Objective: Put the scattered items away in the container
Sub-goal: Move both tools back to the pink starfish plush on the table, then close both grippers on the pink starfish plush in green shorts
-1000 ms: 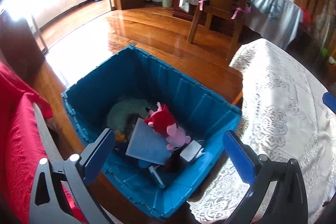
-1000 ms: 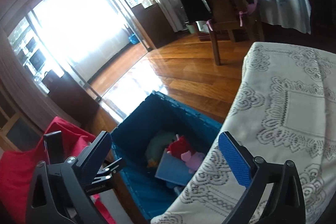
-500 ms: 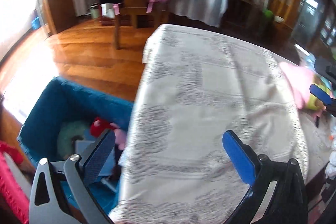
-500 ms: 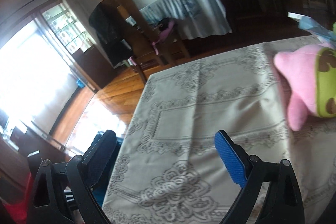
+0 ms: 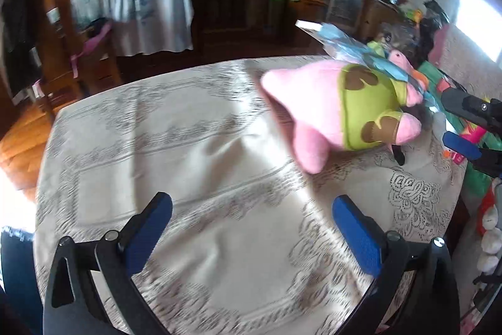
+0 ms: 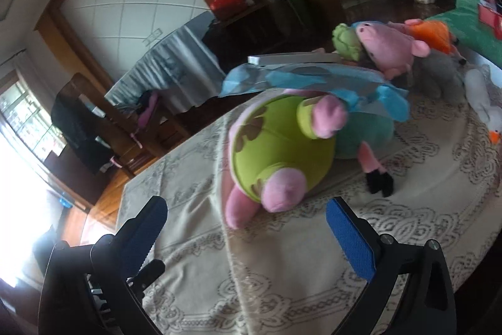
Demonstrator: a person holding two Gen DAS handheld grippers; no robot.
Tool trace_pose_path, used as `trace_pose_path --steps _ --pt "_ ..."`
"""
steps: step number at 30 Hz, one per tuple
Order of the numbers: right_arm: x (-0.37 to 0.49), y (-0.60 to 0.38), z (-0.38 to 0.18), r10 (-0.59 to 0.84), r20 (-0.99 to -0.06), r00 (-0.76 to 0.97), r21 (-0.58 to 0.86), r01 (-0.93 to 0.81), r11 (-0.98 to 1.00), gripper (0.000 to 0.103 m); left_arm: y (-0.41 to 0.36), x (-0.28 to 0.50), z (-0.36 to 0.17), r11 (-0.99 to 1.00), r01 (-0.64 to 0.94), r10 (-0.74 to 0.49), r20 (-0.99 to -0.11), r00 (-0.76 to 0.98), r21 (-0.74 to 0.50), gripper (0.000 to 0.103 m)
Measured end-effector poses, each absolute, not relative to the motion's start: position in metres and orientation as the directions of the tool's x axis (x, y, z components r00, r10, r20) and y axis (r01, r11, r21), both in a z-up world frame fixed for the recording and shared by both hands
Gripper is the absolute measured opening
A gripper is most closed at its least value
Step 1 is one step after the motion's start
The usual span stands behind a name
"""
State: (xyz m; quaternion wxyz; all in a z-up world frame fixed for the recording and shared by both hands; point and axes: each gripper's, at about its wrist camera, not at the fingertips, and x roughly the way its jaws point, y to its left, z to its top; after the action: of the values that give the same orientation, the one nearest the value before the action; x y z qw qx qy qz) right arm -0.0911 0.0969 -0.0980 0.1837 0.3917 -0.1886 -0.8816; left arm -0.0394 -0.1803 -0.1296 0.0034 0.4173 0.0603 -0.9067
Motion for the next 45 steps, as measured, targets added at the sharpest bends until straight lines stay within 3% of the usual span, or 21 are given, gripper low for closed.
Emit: trace_pose_path --steps 7,12,16,17,18,19,21,27,37,42,44,45 --pt "-0.131 0.130 -0.118 -0.411 -0.662 -0.627 0.490 0.053 -0.870 0.103 -0.120 -0.108 -0.155 -0.993 -0.113 0.099 -0.785 -0.612 -0.036 0.103" --pt "-0.159 0.126 -0.129 -0.408 -0.650 -0.642 0.519 0.017 -0.854 0.103 -0.108 -0.145 -0.178 -0.991 -0.137 0.086 -0.818 -0.569 -0.009 0.103" --pt "-0.175 0.118 -0.135 -0.409 -0.628 -0.662 0.530 0.022 -0.848 0.100 -0.117 -0.160 -0.188 -0.992 -0.076 0.125 -0.826 -0.550 -0.100 0.102" --pt "-0.178 0.116 -0.137 -0.406 -0.619 -0.672 0.534 0.020 -0.845 0.092 -0.118 -0.162 -0.190 -0.990 -0.075 0.142 -0.825 -0.547 -0.121 0.100" --pt "-0.182 0.113 -0.140 -0.417 -0.612 -0.672 0.538 0.032 -0.842 0.086 -0.118 -0.161 -0.193 -0.991 -0.065 0.134 -0.829 -0.543 -0.118 0.088" --pt "-0.186 0.109 -0.143 -0.427 -0.606 -0.672 0.542 0.045 -0.839 0.080 -0.119 -0.161 -0.195 -0.992 -0.055 0.126 -0.833 -0.539 -0.114 0.066" --pt "-0.194 0.103 -0.149 -0.447 -0.592 -0.670 0.549 0.070 -0.833 0.077 -0.121 -0.159 -0.201 -0.994 -0.036 0.109 -0.841 -0.529 -0.107 0.044" --pt "-0.187 0.088 -0.151 -0.549 -0.573 -0.609 0.597 0.149 -0.788 0.075 -0.139 -0.137 -0.188 -0.988 0.015 0.121 -0.830 -0.545 -0.153 0.034" --pt "-0.094 0.055 -0.125 -0.701 -0.555 -0.447 0.645 0.300 -0.703 0.075 -0.180 -0.028 -0.103 -0.988 0.019 0.102 -0.753 -0.650 -0.151 0.034" --pt "-0.059 0.026 -0.120 -0.765 -0.535 -0.358 0.681 0.354 -0.641 0.075 -0.198 0.002 -0.093 -0.991 0.063 0.047 -0.764 -0.644 -0.114 0.037" --pt "-0.054 0.026 -0.117 -0.740 -0.544 -0.394 0.661 0.343 -0.668 0.078 -0.202 0.007 -0.101 -0.990 0.079 0.040 -0.768 -0.639 -0.117 0.061" --pt "-0.051 0.027 -0.115 -0.727 -0.549 -0.412 0.650 0.337 -0.681 0.080 -0.202 0.008 -0.103 -0.989 0.087 0.037 -0.761 -0.647 -0.122 0.089"
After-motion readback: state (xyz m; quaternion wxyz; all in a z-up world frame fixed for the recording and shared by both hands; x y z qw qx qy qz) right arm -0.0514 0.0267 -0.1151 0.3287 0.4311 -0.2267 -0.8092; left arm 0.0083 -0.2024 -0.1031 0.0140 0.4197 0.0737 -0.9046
